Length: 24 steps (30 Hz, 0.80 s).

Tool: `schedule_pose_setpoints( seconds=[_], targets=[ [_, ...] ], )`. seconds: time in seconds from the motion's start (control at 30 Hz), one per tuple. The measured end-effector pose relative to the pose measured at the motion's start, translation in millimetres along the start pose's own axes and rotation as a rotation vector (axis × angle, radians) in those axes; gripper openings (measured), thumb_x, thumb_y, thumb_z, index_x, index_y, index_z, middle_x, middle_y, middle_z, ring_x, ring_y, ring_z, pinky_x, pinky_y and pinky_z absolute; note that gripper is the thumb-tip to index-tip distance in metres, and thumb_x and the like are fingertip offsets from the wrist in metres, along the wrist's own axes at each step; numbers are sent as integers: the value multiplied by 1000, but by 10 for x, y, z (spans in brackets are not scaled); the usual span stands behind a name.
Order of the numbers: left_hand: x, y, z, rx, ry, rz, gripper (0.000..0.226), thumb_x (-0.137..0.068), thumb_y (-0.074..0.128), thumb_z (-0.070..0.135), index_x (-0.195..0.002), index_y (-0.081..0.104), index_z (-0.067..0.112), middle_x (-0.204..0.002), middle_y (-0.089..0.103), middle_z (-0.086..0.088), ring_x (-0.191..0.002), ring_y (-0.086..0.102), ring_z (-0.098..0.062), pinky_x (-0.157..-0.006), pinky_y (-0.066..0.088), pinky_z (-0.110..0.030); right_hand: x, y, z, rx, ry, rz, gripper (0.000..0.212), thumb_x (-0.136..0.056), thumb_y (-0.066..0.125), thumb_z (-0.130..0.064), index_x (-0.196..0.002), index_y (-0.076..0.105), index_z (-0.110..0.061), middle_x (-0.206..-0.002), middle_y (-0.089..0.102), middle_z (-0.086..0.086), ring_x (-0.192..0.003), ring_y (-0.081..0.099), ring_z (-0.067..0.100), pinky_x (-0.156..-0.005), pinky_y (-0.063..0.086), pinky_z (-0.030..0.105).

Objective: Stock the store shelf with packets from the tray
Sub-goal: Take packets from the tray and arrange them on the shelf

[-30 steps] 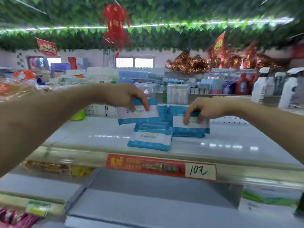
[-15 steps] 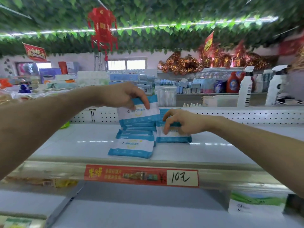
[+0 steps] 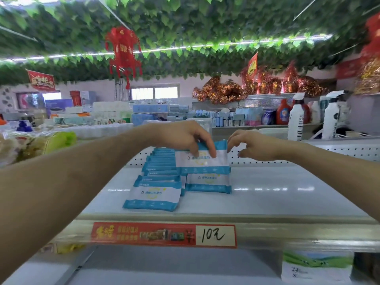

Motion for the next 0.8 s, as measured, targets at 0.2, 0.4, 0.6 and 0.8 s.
schedule_pose_setpoints(
  seconds=[0.2, 0.4, 0.6, 0.8],
  targets=[
    [-386, 501, -13, -91, 27, -174, 38, -91, 65, -5, -113, 80, 23, -120, 69, 23, -109, 63, 2, -104, 48, -30, 252, -211, 110, 41, 31, 41, 35, -96, 67, -9, -111, 71, -40, -130, 54, -15, -116, 53, 3, -102, 48, 36],
    [-433, 706, -290, -76, 11, -147, 36, -91, 68, -4, -113, 79, 23, -108, 63, 37, -102, 59, 10, -94, 45, -25, 412, -311, 98, 24, 33, 52, 33, -97, 66, -8, -112, 72, -37, -130, 55, -16, -120, 54, 5, -100, 44, 29],
    [-372, 679, -389, -131, 20, -80, 35, -90, 70, -2, -110, 80, 25, -119, 58, 6, -112, 55, -27, -105, 47, -50, 316, -323, -77, 32, 18, 62, 35, -96, 65, -5, -112, 73, -35, -126, 58, -13, -115, 56, 6, -98, 50, 30],
    [-154, 569, -431, -135, 53, 5, 40, -92, 62, -2, -117, 78, 25, -125, 55, 13, -106, 44, 20, -88, 24, 9, 60, -200, -419, 70, -61, 35, 35, -96, 62, -8, -113, 72, -37, -119, 59, -18, -108, 58, 2, -99, 52, 35]
  ],
)
Point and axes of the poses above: each hand's wrist, its own x-axis away from the middle knuckle, its own y-axis out of the palm, z = x × y, the point moved 6 cm from there along -x, towards the middle knuckle
